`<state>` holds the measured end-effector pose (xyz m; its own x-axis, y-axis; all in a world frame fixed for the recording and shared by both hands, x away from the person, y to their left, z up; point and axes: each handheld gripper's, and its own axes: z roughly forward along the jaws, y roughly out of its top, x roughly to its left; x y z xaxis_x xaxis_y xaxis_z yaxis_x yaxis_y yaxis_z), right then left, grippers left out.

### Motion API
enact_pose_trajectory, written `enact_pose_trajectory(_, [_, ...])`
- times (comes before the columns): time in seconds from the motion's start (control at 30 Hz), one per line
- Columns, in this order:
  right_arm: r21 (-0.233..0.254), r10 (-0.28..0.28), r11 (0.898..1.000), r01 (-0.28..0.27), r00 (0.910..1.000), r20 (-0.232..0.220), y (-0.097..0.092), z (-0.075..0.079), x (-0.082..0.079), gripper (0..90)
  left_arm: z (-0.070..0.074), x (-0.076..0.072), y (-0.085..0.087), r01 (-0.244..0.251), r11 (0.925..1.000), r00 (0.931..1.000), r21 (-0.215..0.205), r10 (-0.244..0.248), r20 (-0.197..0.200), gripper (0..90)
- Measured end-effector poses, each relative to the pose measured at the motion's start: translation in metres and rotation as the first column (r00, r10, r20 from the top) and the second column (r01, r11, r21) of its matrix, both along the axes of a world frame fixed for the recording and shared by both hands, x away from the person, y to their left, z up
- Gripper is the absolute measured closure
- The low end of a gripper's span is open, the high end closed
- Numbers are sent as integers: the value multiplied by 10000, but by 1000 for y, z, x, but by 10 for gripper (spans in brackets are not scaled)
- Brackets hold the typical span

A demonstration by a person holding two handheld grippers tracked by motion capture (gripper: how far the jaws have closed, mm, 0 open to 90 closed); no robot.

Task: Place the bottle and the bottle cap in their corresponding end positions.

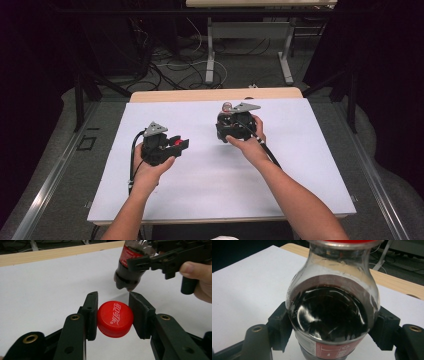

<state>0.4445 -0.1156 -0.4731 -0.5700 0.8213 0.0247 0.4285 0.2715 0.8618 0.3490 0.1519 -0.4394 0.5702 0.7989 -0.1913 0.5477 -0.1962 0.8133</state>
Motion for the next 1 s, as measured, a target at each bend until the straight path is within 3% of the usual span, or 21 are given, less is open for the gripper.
enact_pose_trajectory(0.2, [80, 47, 10000, -46, 9999, -126, 8, -13, 9, 297, 0, -1, 1, 42, 10000, 10000, 36, -43, 64, 609])
enact_pose_trajectory(0.5, [-359, -9, 9994, 4, 9999, -144, 15, -31, 17, 296, -1, 0, 5, -49, 10000, 10000, -55, 49, 37, 609])
enact_pose_trajectory(1.0, [-126, 43, 9999, -45, 9999, -167, 18, -47, 10, 293, -4, 2, 7, -136, 9999, 9999, -11, 136, -67, 609])
